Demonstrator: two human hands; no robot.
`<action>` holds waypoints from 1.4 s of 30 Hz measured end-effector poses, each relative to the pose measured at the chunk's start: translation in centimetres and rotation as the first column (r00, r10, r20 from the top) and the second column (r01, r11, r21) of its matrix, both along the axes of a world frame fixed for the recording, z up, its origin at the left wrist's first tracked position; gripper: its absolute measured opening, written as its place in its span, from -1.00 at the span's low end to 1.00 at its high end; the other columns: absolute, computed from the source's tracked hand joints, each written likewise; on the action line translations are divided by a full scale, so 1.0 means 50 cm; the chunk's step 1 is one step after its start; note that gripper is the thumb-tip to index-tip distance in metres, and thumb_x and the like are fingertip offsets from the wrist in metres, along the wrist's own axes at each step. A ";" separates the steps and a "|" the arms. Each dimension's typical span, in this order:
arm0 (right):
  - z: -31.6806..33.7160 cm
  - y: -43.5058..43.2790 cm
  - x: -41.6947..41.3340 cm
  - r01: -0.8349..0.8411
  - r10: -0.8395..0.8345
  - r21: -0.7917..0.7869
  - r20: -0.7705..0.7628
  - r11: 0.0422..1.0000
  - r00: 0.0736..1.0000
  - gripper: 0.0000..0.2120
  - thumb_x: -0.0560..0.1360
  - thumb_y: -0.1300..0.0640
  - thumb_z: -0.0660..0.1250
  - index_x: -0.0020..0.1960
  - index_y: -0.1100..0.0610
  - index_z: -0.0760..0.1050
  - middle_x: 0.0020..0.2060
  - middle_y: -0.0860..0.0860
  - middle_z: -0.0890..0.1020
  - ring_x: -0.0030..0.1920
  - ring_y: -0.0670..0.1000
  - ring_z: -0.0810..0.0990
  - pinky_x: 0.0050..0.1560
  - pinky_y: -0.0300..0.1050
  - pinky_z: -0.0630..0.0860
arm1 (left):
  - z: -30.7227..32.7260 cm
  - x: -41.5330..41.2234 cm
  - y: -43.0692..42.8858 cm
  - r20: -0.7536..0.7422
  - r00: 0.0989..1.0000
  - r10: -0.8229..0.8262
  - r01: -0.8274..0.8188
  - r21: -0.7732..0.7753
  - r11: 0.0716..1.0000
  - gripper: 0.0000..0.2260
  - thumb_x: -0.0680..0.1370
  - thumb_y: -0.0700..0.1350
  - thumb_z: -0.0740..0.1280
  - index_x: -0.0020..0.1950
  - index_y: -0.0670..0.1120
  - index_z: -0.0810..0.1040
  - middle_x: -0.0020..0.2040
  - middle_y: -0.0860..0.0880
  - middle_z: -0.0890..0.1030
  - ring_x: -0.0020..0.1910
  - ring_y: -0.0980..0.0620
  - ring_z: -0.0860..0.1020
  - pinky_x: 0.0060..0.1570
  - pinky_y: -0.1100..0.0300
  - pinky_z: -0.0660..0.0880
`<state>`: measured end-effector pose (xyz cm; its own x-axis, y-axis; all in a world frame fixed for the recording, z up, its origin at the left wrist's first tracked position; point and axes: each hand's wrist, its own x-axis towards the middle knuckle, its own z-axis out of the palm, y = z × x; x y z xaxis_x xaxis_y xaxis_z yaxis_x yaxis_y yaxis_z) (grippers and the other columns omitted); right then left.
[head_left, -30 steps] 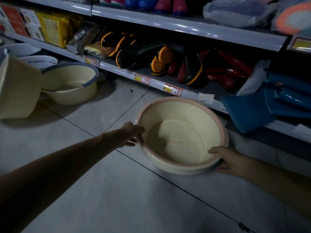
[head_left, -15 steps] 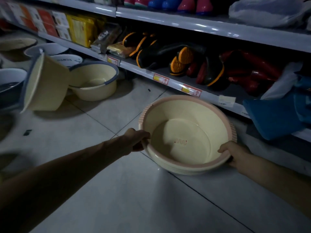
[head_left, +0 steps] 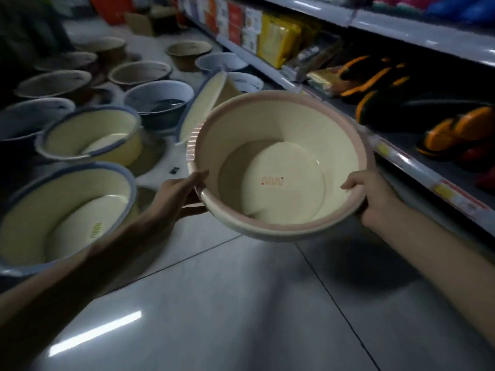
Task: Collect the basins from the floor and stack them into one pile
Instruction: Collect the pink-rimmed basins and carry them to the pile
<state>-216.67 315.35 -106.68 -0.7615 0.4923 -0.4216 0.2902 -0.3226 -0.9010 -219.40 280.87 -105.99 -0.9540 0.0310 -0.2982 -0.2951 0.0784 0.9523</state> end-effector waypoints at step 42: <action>-0.183 -1.284 0.592 -0.975 0.883 -0.043 0.417 -0.220 -0.218 -0.66 0.42 0.47 0.33 0.14 0.22 0.54 -0.05 0.19 0.61 -0.04 0.18 0.58 -0.03 0.03 0.56 | -0.135 1.331 -0.625 0.320 -0.045 0.947 -0.891 -0.441 0.107 -0.71 0.62 -0.03 0.40 0.18 -0.25 0.59 -0.11 -0.17 0.68 -0.32 -0.07 0.63 -0.49 0.24 0.44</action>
